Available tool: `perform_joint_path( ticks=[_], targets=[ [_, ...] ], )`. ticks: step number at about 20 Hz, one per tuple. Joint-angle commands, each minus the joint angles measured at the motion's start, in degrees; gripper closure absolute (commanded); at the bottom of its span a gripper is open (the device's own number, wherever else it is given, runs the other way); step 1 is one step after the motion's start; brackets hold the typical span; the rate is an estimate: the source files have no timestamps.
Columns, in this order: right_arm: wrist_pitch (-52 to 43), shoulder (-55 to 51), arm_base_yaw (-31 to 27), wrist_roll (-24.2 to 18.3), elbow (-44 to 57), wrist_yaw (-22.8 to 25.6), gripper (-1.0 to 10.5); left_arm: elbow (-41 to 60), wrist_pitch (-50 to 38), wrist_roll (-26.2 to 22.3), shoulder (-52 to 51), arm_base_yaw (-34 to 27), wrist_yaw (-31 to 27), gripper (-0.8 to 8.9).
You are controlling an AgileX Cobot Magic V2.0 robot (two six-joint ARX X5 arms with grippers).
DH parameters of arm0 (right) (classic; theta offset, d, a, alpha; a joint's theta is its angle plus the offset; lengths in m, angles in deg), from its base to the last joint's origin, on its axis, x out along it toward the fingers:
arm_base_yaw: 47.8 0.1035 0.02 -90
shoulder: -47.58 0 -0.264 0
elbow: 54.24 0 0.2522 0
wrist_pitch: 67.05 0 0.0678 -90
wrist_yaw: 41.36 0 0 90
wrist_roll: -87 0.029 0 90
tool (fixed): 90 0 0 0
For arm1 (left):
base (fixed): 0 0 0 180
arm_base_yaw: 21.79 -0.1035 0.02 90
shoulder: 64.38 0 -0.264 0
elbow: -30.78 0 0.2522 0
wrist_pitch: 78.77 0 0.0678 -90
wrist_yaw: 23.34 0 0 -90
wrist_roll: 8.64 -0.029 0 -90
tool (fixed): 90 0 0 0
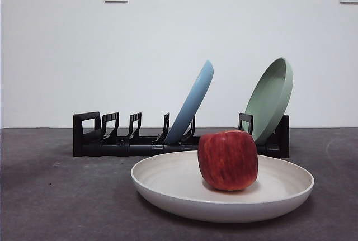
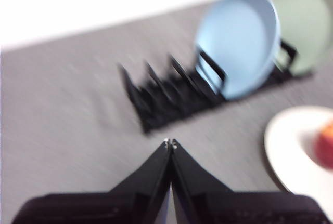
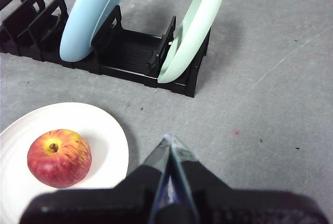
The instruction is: Take the yellow plate from the plate rack,put the plate on the table,take the apple from the table,put the apple in the plate
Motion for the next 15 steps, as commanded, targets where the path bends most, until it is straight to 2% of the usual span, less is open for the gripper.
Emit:
perform_joint_path(
  ticks=[1,4,7,11,15],
  targets=[
    [-0.2,0.0,0.0,0.4,0.5,0.0,9.6,2.5,-2.9,-1.8,-4.1,-4.3,0.4,8.17],
    [-0.2,0.0,0.0,0.4,0.5,0.0,9.6,9.7,-8.2,-1.8,-10.7,-10.2,0.7,8.17],
    [-0.2,0.0,0.0,0.4,0.5,0.0,9.6,18.8,-13.0,-1.8,-16.3,-13.5,0.8,8.17],
    [-0.2,0.0,0.0,0.4,0.5,0.0,9.6,28.9,-17.2,-1.1,-21.6,-14.9,0.8,8.17],
    [-0.2,0.0,0.0,0.4,0.5,0.0,9.6,35.6,-19.3,2.1,-26.2,-14.9,0.7,8.17]
  ],
)
